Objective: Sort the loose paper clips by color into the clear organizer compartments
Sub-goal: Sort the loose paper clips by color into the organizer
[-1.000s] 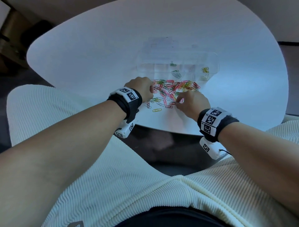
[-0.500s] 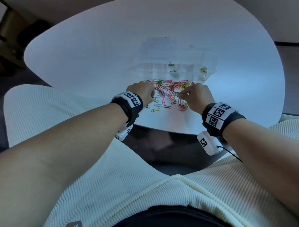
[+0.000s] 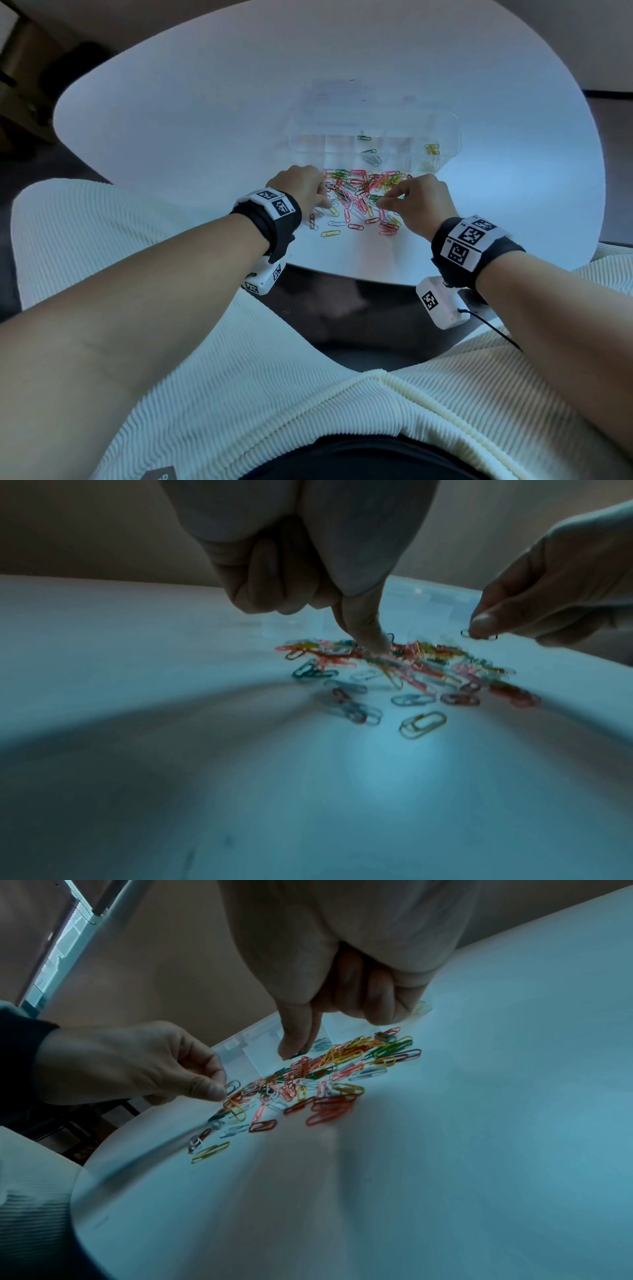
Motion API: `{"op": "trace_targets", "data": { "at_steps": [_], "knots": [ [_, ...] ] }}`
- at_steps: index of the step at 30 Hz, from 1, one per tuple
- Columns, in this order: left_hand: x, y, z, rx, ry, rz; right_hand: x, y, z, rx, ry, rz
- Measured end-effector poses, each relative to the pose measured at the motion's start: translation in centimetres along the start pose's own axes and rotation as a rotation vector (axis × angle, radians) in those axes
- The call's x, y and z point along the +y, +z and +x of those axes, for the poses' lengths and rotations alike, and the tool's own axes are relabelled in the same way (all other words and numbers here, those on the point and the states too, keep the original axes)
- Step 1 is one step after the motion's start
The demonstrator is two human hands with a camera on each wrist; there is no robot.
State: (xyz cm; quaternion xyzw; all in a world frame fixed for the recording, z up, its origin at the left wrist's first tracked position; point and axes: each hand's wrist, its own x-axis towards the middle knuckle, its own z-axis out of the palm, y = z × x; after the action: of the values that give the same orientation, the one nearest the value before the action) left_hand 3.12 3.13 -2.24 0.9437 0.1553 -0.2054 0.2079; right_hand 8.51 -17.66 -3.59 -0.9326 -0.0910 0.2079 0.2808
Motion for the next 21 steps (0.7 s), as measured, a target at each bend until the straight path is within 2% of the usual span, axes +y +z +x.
{"op": "trace_targets", "data": {
  "at_steps": [6,7,9,12,14,21],
  "knots": [
    [0.7,-0.9,0.0,0.030,0.002,-0.294,-0.5,-0.4,-0.4,-0.051,0.038,0.071],
    [0.8,-1.0,-0.1,0.008,0.009,-0.339,-0.6,-0.5,-0.4,-0.077,0.071,0.149],
    [1.3,-1.3,-0.6,-0.057,0.003,-0.429,-0.9,-0.6,-0.6,-0.147,0.186,0.452],
    [2.0,-1.7,-1.0,-0.148,-0.063,-0.709,-1.3,-1.1,-0.8,-0.188,0.318,0.854],
    [2.3,-1.9,-1.1,-0.164,-0.065,-0.852,-1.6,-1.6,-1.0,-0.193,0.338,0.981],
    [2.8,-2.6,-1.5,-0.167,0.018,-1.115,-3.5,-2.7,-0.9,-0.224,0.311,1.233]
  ]
}}
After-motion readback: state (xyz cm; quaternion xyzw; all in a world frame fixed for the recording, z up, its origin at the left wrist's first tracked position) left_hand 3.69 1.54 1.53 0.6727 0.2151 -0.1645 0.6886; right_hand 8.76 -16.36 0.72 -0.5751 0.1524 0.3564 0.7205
